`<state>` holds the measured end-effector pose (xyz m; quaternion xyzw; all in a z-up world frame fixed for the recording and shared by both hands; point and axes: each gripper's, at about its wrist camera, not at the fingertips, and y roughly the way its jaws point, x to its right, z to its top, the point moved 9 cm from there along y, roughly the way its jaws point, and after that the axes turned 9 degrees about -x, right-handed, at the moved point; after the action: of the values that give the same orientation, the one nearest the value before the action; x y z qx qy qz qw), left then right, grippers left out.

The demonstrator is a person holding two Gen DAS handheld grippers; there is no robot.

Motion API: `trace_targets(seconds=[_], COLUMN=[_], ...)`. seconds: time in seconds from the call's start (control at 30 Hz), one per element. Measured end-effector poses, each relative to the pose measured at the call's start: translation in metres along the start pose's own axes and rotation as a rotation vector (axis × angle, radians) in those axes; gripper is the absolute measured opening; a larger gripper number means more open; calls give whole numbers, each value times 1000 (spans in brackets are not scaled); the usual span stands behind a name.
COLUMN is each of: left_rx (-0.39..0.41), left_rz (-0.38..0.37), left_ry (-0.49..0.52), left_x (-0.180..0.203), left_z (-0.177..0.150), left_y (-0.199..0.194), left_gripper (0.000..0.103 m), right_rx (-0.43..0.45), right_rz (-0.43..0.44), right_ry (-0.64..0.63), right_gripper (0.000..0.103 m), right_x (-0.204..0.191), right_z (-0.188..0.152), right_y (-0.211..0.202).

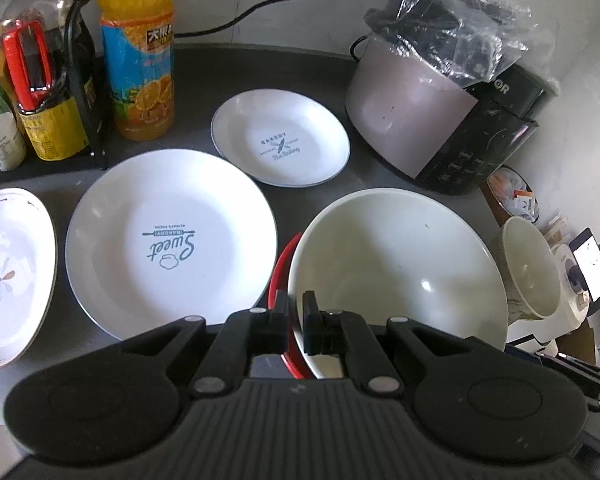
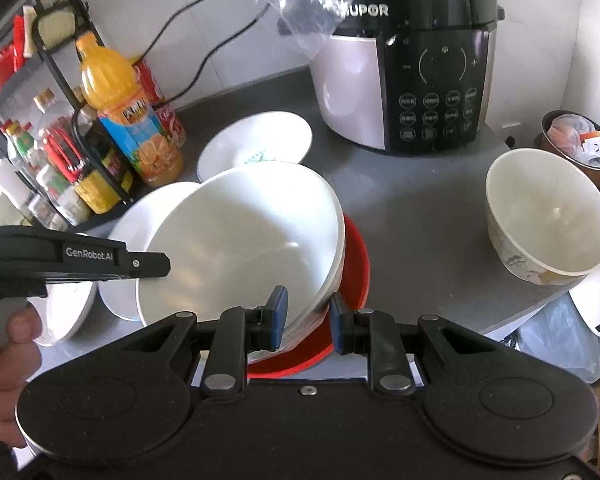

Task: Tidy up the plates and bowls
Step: 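Lift the plain white bowl with the right gripper over the red bowl, then lower the white bowl into the red bowl and open the right gripper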

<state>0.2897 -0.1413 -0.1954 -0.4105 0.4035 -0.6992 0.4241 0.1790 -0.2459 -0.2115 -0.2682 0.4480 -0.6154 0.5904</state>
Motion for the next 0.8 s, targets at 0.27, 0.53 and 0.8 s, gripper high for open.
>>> trace_targets(seconds=[0.27,0.53,0.8], left_rx=[-44,-58,-61], left_rz=[25,38,36], left_ry=[0,0,8], left_x=[2,1,2], left_z=[-3,-3,-6], left_y=[20,33,38], left_gripper=[5,5,6], right_rx=[-56,-67,-91], right_rz=[-14,-34,-57], right_ry=[-14,-39,-74], right_gripper=[23,23,39], right_x=[3,4,-1], right_z=[-2,1,2], right_y=[18,25,29])
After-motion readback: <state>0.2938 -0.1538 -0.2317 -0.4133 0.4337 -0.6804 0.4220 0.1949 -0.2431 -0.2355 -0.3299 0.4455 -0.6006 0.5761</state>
